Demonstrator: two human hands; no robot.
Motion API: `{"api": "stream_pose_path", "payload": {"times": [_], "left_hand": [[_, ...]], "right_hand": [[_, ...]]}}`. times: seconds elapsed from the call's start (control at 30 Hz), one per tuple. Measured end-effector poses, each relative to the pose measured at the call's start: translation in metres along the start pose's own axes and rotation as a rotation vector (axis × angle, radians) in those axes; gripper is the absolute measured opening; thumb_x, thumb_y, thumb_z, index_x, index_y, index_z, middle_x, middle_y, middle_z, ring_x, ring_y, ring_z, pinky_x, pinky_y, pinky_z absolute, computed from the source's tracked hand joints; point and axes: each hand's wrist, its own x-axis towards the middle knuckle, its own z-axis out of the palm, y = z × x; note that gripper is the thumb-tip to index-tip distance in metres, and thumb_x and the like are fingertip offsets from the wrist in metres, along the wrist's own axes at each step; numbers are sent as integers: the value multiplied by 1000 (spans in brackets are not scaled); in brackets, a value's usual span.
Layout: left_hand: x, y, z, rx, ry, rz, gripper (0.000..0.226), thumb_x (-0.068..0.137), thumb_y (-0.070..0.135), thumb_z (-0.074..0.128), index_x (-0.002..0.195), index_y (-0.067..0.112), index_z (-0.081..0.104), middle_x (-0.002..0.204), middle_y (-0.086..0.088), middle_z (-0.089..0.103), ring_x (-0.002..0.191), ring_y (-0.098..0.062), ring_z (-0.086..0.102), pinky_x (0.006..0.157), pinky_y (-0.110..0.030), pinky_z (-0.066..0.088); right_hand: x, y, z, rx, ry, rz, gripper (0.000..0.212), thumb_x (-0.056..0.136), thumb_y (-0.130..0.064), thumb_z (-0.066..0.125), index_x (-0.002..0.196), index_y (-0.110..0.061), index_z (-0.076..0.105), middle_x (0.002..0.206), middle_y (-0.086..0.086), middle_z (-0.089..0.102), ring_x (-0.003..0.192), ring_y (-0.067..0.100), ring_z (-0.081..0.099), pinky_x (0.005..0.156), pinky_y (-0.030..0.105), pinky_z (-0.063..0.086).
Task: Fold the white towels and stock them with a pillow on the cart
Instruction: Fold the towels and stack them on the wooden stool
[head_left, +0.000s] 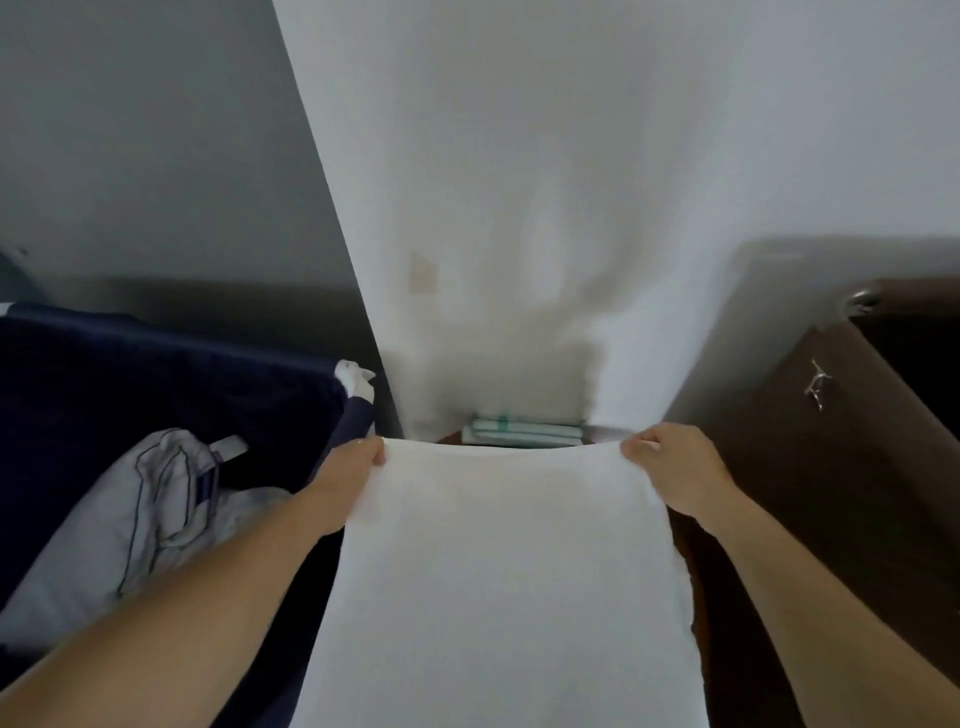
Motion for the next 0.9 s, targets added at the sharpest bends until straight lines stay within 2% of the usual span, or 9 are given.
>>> {"api": "stream_pose_path", "payload": {"times": [0.1, 0.17, 0.27, 0.4, 0.47, 0.53, 0.63, 0.77, 0.9], "left_hand": [[22, -29, 9, 33, -108, -137, 9, 80, 14, 58, 86, 8, 54, 81, -13, 59, 76, -29, 57, 73, -34, 46], [27, -50, 6, 37, -174, -175, 7, 86, 9, 57, 92, 6, 56, 85, -14, 63, 78, -29, 61, 72, -34, 49], [31, -67, 0, 29, -248, -154, 20, 91, 9, 59, 111, 4, 60, 107, -20, 70, 96, -38, 67, 86, -46, 54], [38, -60, 3, 53, -261, -67, 19, 92, 4, 56, 111, 2, 58, 104, -19, 71, 94, -39, 68, 82, -47, 56], [38, -54, 3, -26, -300, -43, 23, 92, 2, 54, 115, 5, 58, 106, -18, 71, 96, -39, 69, 83, -49, 56], [36, -52, -3, -91, -377, -79, 28, 93, 3, 55, 120, 7, 58, 110, -17, 72, 101, -40, 68, 89, -52, 54], [30, -66, -13, -67, -519, -184, 38, 91, 18, 64, 127, 7, 58, 120, -18, 68, 111, -40, 64, 100, -56, 48], [23, -78, -19, -79, -517, -217, 42, 90, 24, 68, 127, 7, 60, 117, -18, 70, 110, -39, 66, 100, -57, 48], [15, -75, -23, -86, -563, -204, 39, 93, 21, 63, 130, 10, 58, 118, -16, 70, 110, -39, 65, 100, -58, 47]], "right_hand": [[-12, 24, 26, 55, -116, 119, 14, 93, -24, 66, 86, -13, 69, 83, 4, 68, 76, 19, 65, 70, 35, 51], [-37, 50, 39, 105, -110, 193, 12, 94, -25, 66, 92, -13, 68, 88, 1, 68, 81, 17, 64, 72, 35, 52], [-66, 79, 52, 127, 4, 255, 12, 93, -32, 66, 100, -22, 65, 93, -10, 65, 87, 11, 61, 77, 34, 53], [-71, 74, 55, 207, 245, 244, 10, 93, -30, 65, 102, -26, 62, 94, -12, 64, 92, 16, 62, 78, 37, 51], [-70, 59, 51, 355, 310, 228, 21, 92, -28, 67, 112, -26, 60, 97, -9, 64, 94, 15, 62, 78, 34, 50], [-74, 47, 48, 585, 259, 234, 41, 88, -26, 74, 123, -28, 53, 101, -4, 65, 94, 13, 65, 75, 30, 51], [-86, 45, 59, 521, 97, 311, 55, 78, -30, 83, 123, -27, 51, 105, -9, 64, 93, 10, 64, 67, 26, 51], [-101, 54, 76, 232, 114, 417, 37, 85, -40, 73, 106, -13, 59, 100, 2, 67, 87, 20, 65, 78, 45, 56], [-125, 39, 70, 393, 156, 349, 13, 96, -30, 61, 98, -16, 59, 99, 8, 66, 89, 25, 64, 83, 47, 53]]}}
